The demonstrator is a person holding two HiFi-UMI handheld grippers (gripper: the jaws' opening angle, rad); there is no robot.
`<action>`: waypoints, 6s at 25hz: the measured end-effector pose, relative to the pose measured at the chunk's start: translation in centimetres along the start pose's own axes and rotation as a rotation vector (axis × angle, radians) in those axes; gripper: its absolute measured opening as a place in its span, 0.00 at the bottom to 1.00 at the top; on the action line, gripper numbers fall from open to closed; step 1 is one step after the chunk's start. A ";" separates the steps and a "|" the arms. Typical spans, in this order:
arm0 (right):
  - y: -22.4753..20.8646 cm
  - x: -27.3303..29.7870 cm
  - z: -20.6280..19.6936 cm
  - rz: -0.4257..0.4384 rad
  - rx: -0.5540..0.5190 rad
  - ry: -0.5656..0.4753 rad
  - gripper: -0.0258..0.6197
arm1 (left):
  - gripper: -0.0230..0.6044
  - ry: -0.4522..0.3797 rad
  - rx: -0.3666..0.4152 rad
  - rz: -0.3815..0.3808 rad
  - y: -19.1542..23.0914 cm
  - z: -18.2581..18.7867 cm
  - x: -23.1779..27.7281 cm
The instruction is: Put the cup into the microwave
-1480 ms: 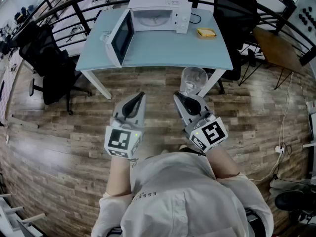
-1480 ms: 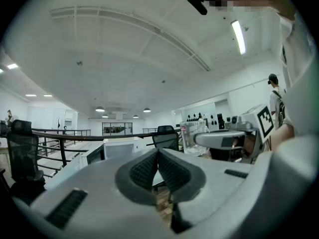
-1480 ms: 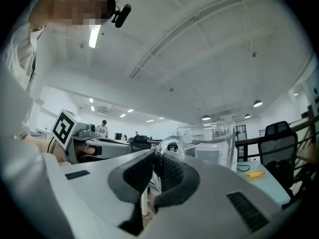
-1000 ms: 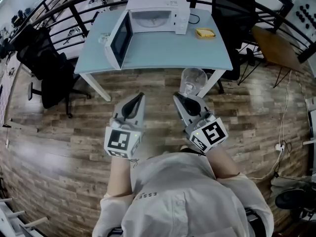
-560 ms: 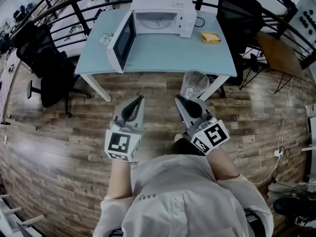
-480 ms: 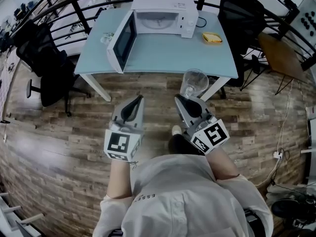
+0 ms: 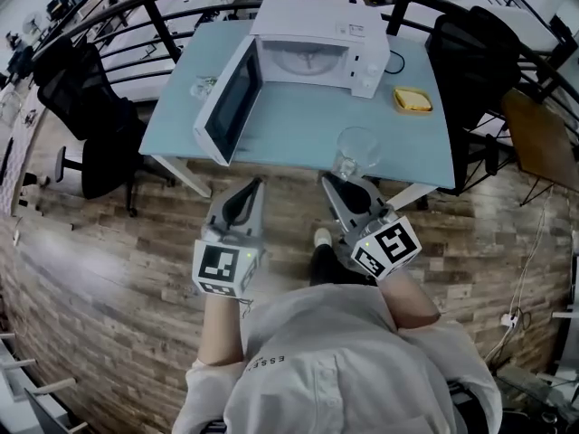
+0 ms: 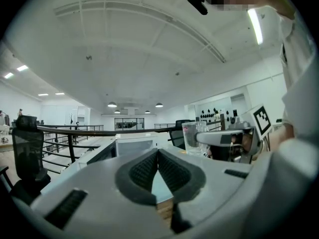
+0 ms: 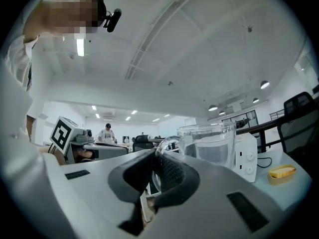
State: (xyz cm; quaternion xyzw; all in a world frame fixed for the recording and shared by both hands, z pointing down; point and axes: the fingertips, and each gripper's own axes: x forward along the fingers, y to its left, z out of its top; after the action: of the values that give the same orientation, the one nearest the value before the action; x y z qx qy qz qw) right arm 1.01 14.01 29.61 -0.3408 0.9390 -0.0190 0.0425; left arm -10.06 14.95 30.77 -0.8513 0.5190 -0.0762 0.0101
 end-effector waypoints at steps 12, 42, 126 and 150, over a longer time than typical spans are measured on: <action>-17.1 10.7 0.4 0.097 0.032 0.036 0.07 | 0.04 0.036 -0.010 0.046 5.7 1.7 18.4; -29.3 27.8 -13.9 0.198 0.166 0.223 0.07 | 0.04 0.072 -0.154 -0.004 15.0 -5.7 34.8; -37.8 32.2 -21.2 0.064 0.179 0.166 0.33 | 0.04 0.132 -0.248 -0.146 15.1 -13.4 41.2; -33.8 22.2 -7.4 -0.062 0.107 0.092 0.07 | 0.04 0.033 -0.111 -0.076 12.3 -2.7 37.2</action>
State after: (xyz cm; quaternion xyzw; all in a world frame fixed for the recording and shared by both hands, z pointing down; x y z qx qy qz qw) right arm 4.91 -26.09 37.72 -0.3655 0.9267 -0.0861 0.0170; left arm -4.54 -23.49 36.66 -0.8682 0.4900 -0.0615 -0.0485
